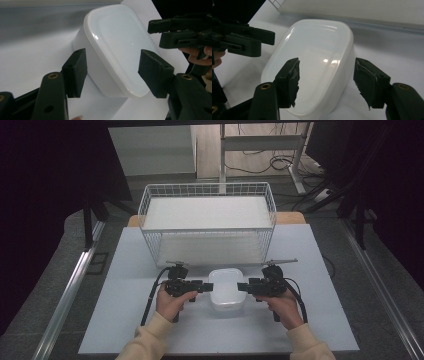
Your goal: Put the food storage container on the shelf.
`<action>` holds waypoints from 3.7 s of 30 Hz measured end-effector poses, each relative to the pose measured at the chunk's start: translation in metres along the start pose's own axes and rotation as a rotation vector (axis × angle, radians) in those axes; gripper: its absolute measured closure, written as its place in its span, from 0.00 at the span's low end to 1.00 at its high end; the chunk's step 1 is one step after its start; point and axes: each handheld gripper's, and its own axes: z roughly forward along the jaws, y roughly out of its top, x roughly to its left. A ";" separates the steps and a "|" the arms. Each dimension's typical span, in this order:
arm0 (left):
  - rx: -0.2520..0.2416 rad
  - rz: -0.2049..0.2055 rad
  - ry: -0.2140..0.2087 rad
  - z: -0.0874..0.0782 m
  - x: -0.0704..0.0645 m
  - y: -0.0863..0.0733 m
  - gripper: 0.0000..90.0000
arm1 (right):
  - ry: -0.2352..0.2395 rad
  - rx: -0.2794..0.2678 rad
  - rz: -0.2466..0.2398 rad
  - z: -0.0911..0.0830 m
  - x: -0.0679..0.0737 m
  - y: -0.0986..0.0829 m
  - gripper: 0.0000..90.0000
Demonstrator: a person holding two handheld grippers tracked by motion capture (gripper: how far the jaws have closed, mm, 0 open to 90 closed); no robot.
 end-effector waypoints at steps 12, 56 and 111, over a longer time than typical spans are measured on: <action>0.034 -0.073 -0.055 0.016 0.005 -0.002 0.56 | 0.039 0.027 0.040 0.008 -0.004 -0.007 0.53; -0.073 0.044 -0.057 -0.032 -0.012 -0.017 0.87 | 0.132 -0.087 0.015 -0.026 0.021 -0.014 0.89; -0.189 0.256 0.040 -0.124 -0.063 0.054 0.88 | 0.168 -0.251 -0.154 -0.062 0.073 0.070 0.89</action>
